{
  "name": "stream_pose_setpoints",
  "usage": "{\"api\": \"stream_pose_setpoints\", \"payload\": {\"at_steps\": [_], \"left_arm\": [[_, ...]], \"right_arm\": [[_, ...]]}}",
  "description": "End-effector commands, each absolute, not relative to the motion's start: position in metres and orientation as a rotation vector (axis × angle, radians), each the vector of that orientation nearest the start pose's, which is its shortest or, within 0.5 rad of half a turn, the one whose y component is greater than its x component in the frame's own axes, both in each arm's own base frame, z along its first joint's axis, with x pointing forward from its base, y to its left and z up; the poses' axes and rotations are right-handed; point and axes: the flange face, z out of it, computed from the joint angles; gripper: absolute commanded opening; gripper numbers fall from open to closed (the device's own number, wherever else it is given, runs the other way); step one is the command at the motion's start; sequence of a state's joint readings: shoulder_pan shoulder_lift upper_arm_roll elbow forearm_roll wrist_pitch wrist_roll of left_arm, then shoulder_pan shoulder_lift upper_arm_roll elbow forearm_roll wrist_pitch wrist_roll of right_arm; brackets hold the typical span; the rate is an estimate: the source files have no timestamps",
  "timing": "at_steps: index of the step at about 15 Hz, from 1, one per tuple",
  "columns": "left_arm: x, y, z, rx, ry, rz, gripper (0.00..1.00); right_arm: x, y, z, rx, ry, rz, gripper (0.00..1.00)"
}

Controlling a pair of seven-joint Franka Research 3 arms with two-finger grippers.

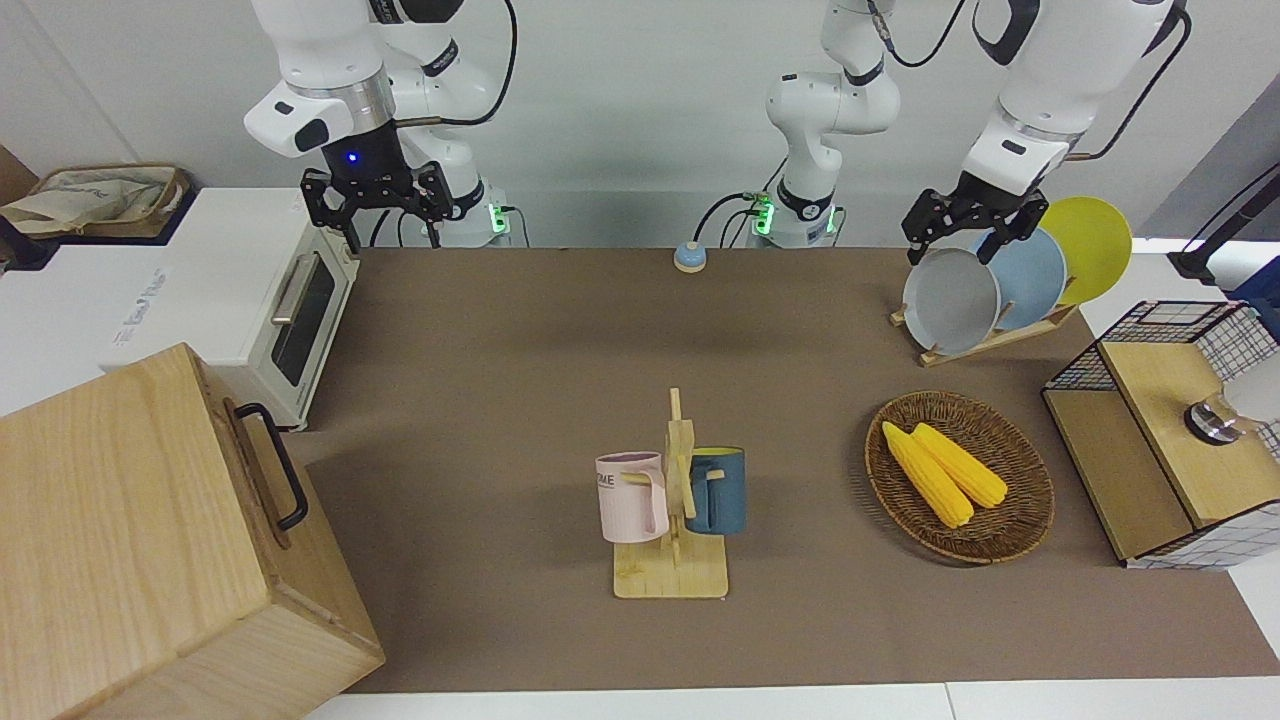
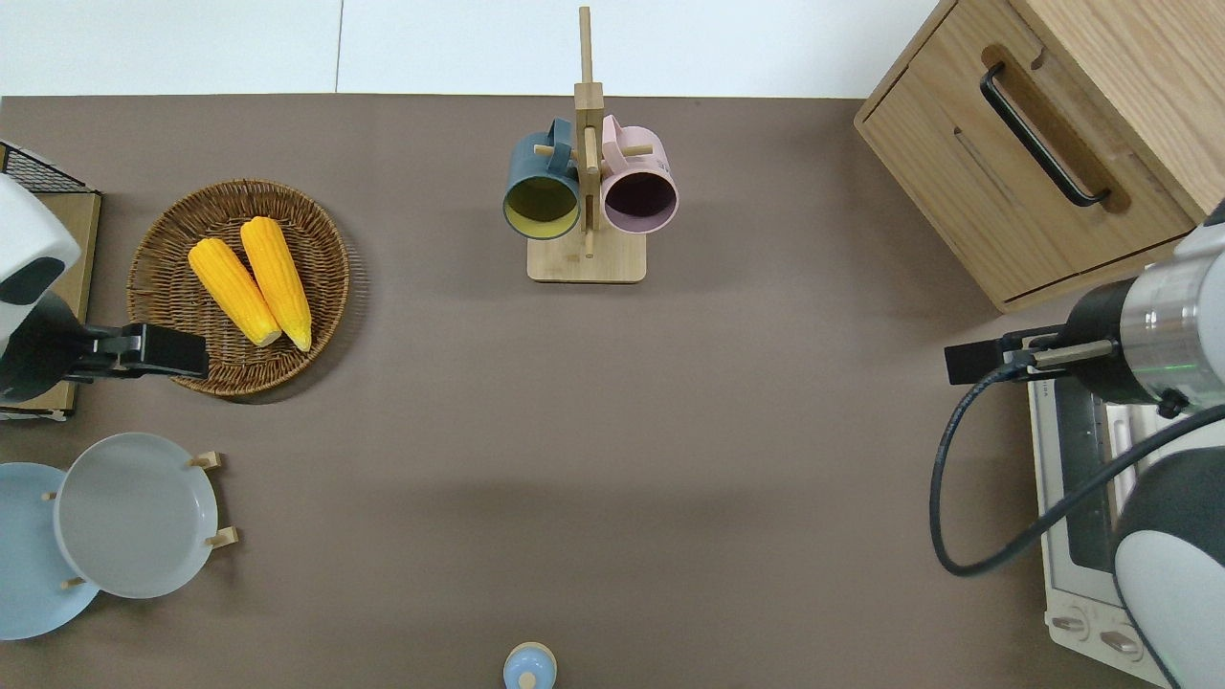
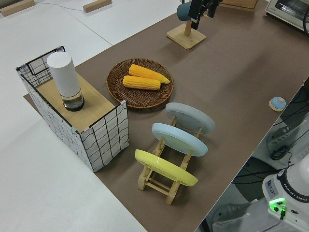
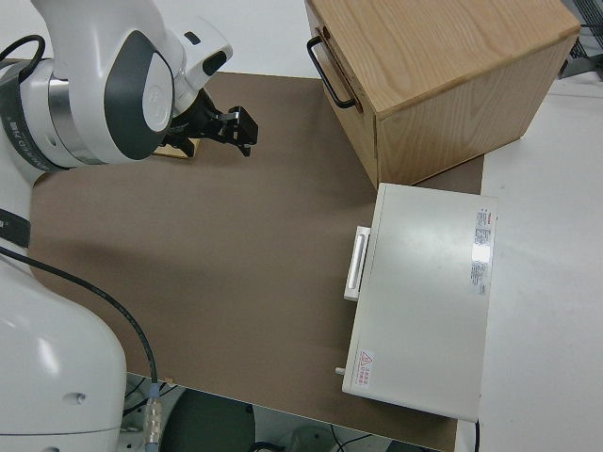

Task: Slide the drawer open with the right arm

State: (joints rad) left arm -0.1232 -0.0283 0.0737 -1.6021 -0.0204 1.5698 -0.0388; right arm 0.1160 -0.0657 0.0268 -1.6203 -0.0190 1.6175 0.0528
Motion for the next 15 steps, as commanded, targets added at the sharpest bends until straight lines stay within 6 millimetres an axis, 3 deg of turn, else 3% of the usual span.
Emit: {"api": "stream_pose_setpoints", "payload": {"at_steps": [1,5,13,15], "left_arm": [[0.541,-0.027,0.630,-3.152,0.015,0.013,1.00],[0.541,-0.027,0.630,-3.152,0.015,0.011,1.00],[0.541,-0.027,0.630,-3.152,0.015,0.013,1.00],[0.541,-0.027,0.630,-3.152,0.015,0.013,1.00]], "right_arm": [[0.537,0.067,0.644,-3.135,-0.140,-0.092,0.983],[0.535,0.079,0.645,-3.127,-0.170,-0.093,0.981],[0.537,0.069,0.644,-3.132,-0.144,-0.093,0.983],[0.535,0.077,0.645,-3.130,-0.166,-0.096,0.983]]}}
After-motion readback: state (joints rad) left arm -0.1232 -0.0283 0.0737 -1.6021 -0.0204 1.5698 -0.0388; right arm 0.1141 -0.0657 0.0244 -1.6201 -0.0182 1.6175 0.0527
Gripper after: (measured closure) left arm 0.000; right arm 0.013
